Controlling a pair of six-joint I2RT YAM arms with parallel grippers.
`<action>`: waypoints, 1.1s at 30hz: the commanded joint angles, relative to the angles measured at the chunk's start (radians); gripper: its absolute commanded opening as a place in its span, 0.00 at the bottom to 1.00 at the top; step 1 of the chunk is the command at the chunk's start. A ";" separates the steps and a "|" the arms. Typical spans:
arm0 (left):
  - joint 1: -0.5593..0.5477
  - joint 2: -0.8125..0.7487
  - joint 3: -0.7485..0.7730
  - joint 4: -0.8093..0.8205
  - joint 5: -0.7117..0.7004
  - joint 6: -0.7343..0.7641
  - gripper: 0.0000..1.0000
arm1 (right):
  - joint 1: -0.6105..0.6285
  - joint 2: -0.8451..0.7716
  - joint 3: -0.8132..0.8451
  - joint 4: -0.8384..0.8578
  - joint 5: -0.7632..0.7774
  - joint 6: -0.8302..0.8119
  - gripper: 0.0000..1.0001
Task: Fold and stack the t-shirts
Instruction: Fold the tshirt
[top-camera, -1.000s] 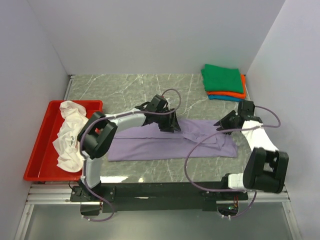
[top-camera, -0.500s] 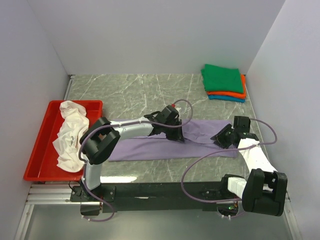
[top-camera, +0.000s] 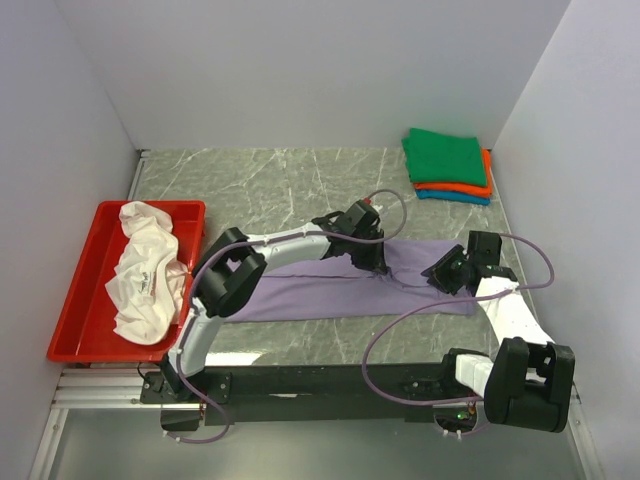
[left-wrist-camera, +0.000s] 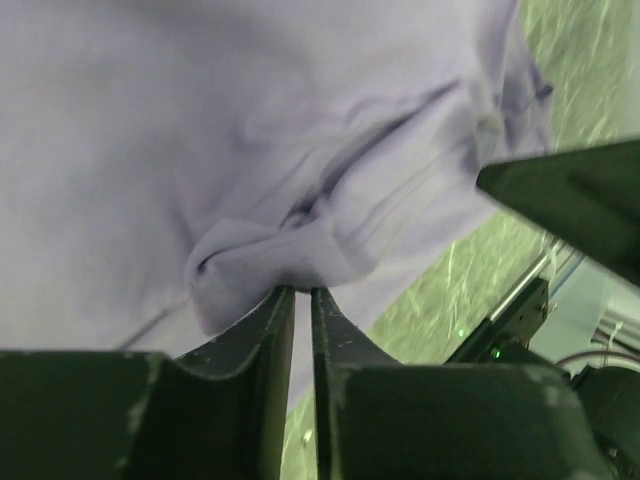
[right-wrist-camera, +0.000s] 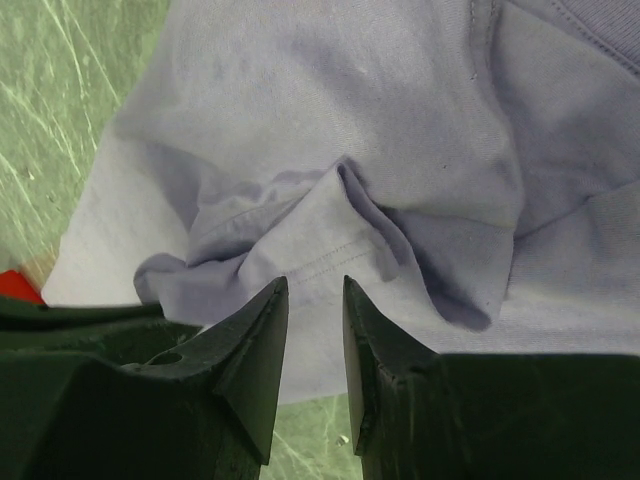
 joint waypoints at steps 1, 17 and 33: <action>0.007 0.044 0.108 -0.033 -0.014 0.022 0.20 | 0.006 -0.023 0.028 0.005 -0.006 -0.018 0.36; 0.121 0.136 0.160 0.008 0.060 -0.064 0.25 | 0.069 -0.043 0.061 -0.013 0.037 -0.051 0.36; 0.124 0.112 0.156 0.010 0.081 -0.043 0.24 | 0.127 -0.158 0.018 -0.070 0.212 -0.004 0.48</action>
